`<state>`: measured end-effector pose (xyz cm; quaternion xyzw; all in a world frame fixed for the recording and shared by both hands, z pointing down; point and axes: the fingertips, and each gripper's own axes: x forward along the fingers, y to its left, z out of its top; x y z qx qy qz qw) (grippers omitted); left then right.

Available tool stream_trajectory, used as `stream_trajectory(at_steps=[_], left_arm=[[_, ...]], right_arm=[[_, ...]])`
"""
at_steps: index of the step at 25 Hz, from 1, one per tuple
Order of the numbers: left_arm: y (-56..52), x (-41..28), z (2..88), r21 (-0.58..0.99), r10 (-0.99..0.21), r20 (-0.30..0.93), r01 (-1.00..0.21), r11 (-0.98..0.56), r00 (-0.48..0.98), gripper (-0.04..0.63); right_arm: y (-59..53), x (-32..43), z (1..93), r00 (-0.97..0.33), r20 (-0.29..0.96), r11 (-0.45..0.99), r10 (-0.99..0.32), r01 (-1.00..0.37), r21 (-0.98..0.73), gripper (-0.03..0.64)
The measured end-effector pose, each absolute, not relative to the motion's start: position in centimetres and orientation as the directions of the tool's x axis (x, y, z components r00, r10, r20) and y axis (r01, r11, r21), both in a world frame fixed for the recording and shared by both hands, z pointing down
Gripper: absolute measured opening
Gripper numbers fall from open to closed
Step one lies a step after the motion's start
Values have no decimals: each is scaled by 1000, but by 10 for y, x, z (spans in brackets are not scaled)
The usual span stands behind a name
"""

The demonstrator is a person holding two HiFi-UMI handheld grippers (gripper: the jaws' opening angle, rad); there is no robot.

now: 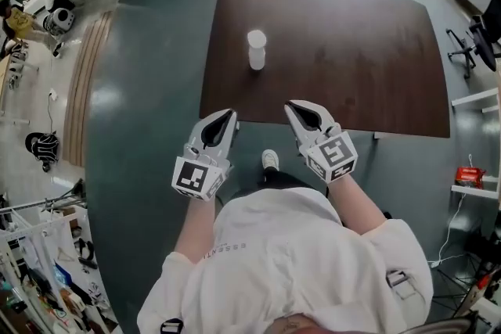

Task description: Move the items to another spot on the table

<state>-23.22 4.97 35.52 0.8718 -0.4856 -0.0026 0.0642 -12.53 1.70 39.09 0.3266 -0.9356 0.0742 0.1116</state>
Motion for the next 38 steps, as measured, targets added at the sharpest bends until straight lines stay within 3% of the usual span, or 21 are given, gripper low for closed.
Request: stream_trajectory(at_steps=[5, 16, 17, 18, 24, 36, 37, 38], left_arm=[[5, -255, 362, 114, -856, 74, -857, -503, 512, 8], [-57, -286, 426, 171, -765, 176, -784, -596, 620, 8], [-63, -286, 429, 177, -752, 183, -774, -608, 633, 8], [-68, -286, 432, 179, -741, 188, -764, -620, 645, 8], [-89, -282, 452, 212, -694, 207, -724, -656, 690, 8], [-126, -311, 485, 200, -703, 218, -736, -647, 677, 8], [-124, -311, 486, 212, -701, 218, -734, -645, 679, 8], [-121, -310, 488, 224, -696, 223, -731, -645, 682, 8]], right_arm=[[-36, -146, 399, -747, 283, 768, -602, -638, -49, -9], [-96, -183, 464, -629, 351, 660, -693, -750, -43, -9], [-102, -188, 469, -622, 358, 651, -697, -757, -48, 89], [-110, -194, 473, -614, 368, 646, -699, -762, -45, 282], [-143, -210, 495, -563, 387, 586, -730, -807, -69, 382], [-175, -230, 522, -575, 370, 578, -730, -808, -115, 372], [-173, -230, 524, -573, 376, 572, -729, -810, -126, 335], [-172, -229, 525, -570, 379, 569, -729, -812, -130, 240]])
